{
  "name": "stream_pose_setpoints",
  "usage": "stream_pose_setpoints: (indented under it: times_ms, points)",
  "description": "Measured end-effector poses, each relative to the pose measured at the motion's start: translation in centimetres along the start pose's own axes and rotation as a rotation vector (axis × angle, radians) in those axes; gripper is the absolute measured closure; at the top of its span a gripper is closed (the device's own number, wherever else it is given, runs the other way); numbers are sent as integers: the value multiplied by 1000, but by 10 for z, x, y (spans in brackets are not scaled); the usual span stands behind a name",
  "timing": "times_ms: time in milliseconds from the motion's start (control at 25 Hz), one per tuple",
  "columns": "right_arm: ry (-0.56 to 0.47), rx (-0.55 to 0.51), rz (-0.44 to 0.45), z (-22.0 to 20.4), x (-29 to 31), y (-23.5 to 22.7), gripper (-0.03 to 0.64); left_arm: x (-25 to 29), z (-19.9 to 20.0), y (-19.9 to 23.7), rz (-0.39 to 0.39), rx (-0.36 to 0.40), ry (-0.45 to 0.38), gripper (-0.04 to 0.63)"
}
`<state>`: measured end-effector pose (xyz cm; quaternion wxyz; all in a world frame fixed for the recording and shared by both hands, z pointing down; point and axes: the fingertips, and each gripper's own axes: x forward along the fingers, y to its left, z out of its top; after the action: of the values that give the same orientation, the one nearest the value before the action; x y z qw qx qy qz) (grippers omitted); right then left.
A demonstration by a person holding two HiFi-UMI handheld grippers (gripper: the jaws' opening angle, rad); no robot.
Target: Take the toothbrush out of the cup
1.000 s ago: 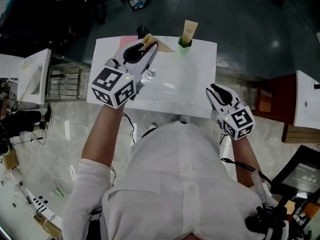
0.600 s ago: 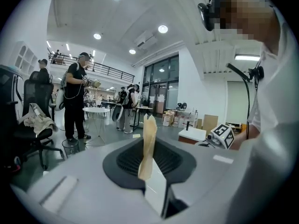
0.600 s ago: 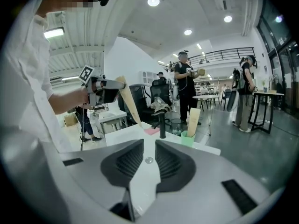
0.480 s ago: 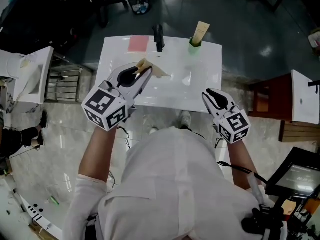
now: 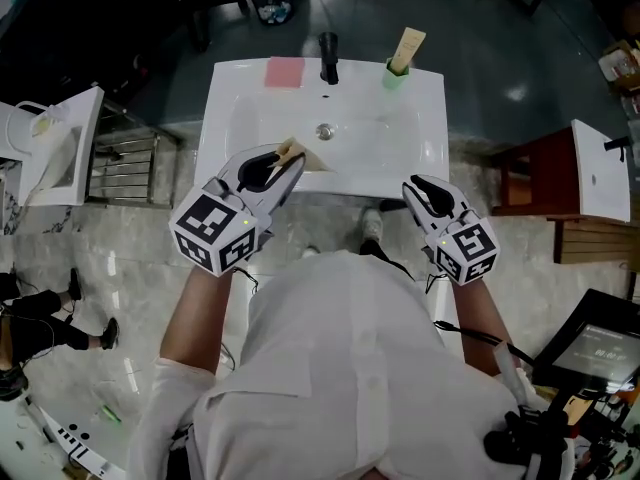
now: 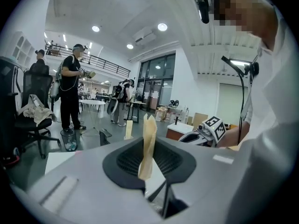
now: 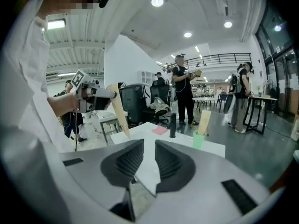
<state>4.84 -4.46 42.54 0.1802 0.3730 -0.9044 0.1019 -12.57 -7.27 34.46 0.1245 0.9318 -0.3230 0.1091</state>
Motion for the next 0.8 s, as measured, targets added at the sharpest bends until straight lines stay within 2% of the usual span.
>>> stream_pose_setpoints:
  times_ms: [240, 480, 800]
  points:
    - [2, 13, -10, -1, 0, 15, 546, -10, -15, -9, -29, -5, 24, 532]
    - [6, 13, -26, -11, 0, 52, 546, -41, -47, -19, -51, 6, 41, 532]
    - [-5, 17, -41, -8, -1, 34, 546, -46, -62, -31, -47, 2, 62, 532]
